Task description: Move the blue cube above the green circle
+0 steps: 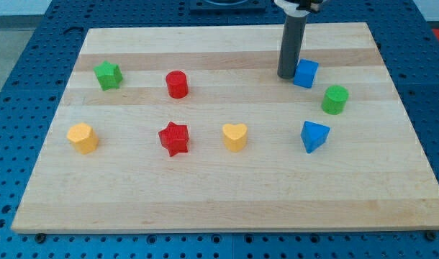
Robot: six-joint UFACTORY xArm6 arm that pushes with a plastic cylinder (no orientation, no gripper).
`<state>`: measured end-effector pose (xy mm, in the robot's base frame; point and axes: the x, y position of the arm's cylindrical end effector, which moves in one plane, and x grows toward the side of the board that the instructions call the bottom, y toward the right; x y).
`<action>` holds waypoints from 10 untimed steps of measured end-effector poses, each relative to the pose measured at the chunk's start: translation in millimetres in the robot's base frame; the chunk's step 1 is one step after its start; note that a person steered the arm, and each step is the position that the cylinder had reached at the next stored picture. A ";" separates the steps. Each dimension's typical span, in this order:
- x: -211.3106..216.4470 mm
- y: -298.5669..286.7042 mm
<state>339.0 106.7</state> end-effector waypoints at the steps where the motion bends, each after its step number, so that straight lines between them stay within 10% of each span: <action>1: -5.3 -1.6; 6: -50.6 60.0; 10: -4.2 63.4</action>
<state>334.8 170.1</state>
